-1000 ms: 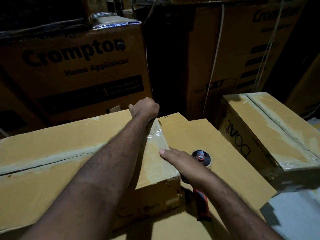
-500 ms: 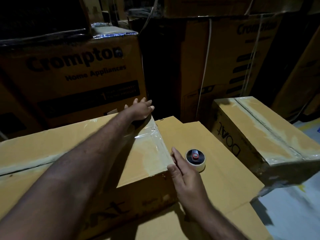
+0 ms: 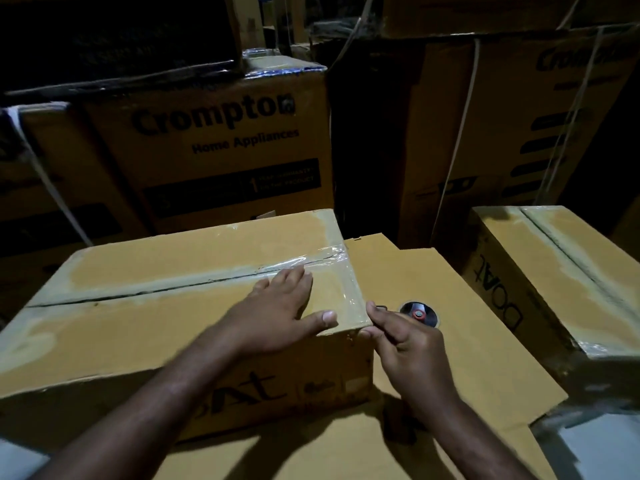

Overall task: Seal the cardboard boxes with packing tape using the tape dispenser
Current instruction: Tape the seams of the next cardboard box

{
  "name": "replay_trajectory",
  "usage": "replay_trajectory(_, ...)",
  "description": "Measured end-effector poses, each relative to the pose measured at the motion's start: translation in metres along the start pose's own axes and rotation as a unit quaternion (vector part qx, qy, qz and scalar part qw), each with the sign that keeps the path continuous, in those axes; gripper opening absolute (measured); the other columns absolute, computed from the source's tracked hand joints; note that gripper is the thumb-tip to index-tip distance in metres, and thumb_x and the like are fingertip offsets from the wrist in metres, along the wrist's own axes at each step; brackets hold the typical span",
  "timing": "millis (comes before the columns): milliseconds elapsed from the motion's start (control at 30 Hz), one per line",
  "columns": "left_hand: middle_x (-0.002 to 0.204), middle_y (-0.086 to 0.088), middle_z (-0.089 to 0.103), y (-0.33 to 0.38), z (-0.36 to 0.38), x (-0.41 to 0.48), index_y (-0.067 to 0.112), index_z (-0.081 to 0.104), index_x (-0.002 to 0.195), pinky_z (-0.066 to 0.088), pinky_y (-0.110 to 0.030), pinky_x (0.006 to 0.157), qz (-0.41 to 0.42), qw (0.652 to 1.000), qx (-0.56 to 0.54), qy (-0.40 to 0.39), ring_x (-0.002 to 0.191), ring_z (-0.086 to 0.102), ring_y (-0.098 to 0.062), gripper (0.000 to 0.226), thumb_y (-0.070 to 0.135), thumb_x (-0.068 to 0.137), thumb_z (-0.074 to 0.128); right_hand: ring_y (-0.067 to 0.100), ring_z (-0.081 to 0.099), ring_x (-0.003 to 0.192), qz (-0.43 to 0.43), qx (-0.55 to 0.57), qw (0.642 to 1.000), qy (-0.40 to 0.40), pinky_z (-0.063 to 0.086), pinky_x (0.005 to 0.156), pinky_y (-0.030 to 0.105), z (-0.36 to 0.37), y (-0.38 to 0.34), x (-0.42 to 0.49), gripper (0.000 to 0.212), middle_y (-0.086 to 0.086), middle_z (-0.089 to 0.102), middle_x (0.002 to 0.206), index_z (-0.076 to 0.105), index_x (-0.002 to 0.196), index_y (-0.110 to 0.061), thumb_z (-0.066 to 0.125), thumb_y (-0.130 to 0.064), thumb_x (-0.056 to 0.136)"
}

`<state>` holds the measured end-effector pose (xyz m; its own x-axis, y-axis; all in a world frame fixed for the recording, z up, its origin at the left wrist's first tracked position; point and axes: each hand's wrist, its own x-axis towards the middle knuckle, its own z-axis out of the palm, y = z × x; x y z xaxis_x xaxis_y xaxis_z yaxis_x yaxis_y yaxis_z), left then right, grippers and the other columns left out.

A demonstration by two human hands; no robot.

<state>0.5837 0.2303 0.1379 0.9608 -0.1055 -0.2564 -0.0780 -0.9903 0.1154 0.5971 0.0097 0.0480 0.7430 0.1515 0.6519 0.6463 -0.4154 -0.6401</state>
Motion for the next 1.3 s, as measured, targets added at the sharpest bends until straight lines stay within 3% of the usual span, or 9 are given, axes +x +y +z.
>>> replay_trajectory(200,0.168,0.006,-0.010,0.000,0.015,-0.021,0.029,-0.003,0.161,0.000,-0.047,0.125,-0.042,0.997,0.029,0.056,0.155,-0.010,-0.013,0.111,0.090,0.069,-0.008,0.001,0.068,0.083,-0.001,0.044,0.999,-0.022,0.056,0.070,0.027,-0.007,0.007,0.005,0.009,-0.009,0.073,0.084,0.077,0.091,-0.012,0.077,-0.014,0.082)
replay_trajectory(300,0.168,0.007,-0.007,0.026,0.025,-0.030,0.031,0.000,0.160,0.003,-0.053,0.125,-0.040,0.994,0.061,0.077,0.156,-0.006,-0.021,0.100,0.089,0.080,0.010,-0.001,0.066,0.085,-0.022,0.024,0.999,-0.040,0.053,0.072,0.023,-0.010,0.009,0.007,0.013,-0.008,0.073,0.086,0.077,0.093,-0.012,0.072,-0.017,0.082)
replay_trajectory(433,0.161,0.007,0.034,0.028,0.042,-0.039,0.032,0.036,0.151,0.030,-0.053,0.118,0.014,0.979,0.062,0.195,0.150,0.030,-0.024,0.071,0.070,0.092,0.020,0.003,0.066,0.082,-0.027,0.018,0.998,-0.046,0.055,0.069,0.031,-0.011,0.001,0.006,0.008,-0.009,0.071,0.086,0.075,0.090,-0.016,0.077,-0.016,0.082)
replay_trajectory(600,0.146,0.041,0.033,-0.017,0.043,-0.081,0.048,0.056,0.134,0.012,-0.038,0.124,0.000,0.964,-0.181,0.197,0.147,0.020,0.009,0.062,0.053,0.075,0.076,0.002,0.061,0.077,-0.062,0.069,0.989,-0.111,0.053,0.068,0.023,0.004,-0.047,-0.020,0.009,-0.011,0.065,0.086,0.070,0.092,-0.022,0.067,-0.029,0.088)
replay_trajectory(767,0.135,0.045,0.047,-0.037,0.042,-0.151,0.047,0.068,0.118,0.007,-0.029,0.124,-0.093,0.924,-0.332,0.167,0.138,0.029,0.018,0.059,0.028,0.067,0.090,-0.007,0.064,0.091,-0.064,0.211,0.923,-0.314,0.053,0.078,0.017,0.006,-0.087,-0.029,0.018,-0.020,0.070,0.100,0.072,0.106,-0.033,0.066,-0.037,0.089)
replay_trajectory(867,0.133,0.039,0.054,-0.024,0.051,-0.174,0.053,0.072,0.111,0.005,-0.041,0.127,-0.151,0.880,-0.392,0.222,0.136,0.034,0.017,0.041,0.059,0.072,0.081,-0.005,0.067,0.087,-0.087,0.237,0.926,-0.282,0.055,0.075,0.018,0.016,-0.076,0.008,0.017,-0.012,0.074,0.096,0.077,0.100,-0.020,0.069,-0.028,0.088)
replay_trajectory(1000,0.157,0.037,0.019,0.026,0.070,-0.160,0.055,0.057,0.131,0.002,-0.054,0.125,-0.293,0.823,-0.378,0.307,0.148,-0.004,0.012,0.079,0.092,0.061,0.049,0.011,0.065,0.097,-0.049,0.142,0.971,-0.183,0.056,0.080,0.029,0.047,-0.041,0.083,0.018,0.000,0.069,0.106,0.074,0.105,-0.017,0.068,-0.021,0.089)
replay_trajectory(1133,0.157,0.028,-0.033,0.084,0.081,-0.125,0.045,0.029,0.153,0.013,-0.050,0.121,-0.384,0.764,-0.369,0.365,0.140,-0.040,0.002,0.097,0.087,0.068,0.048,0.030,0.026,0.142,0.030,-0.055,0.960,-0.272,0.035,0.108,0.048,0.086,-0.004,0.127,0.058,0.008,0.026,0.157,0.052,0.139,-0.025,0.067,-0.045,0.086)
replay_trajectory(1300,0.157,0.033,-0.027,0.097,0.102,-0.100,0.039,0.036,0.150,0.034,-0.012,0.108,-0.340,0.697,-0.376,0.507,0.148,-0.026,-0.001,0.077,0.069,0.082,0.057,0.029,0.042,0.134,0.108,0.088,0.928,-0.346,0.043,0.101,0.045,0.100,0.022,0.132,0.078,0.004,0.033,0.154,0.033,0.147,-0.037,0.065,-0.063,0.081)
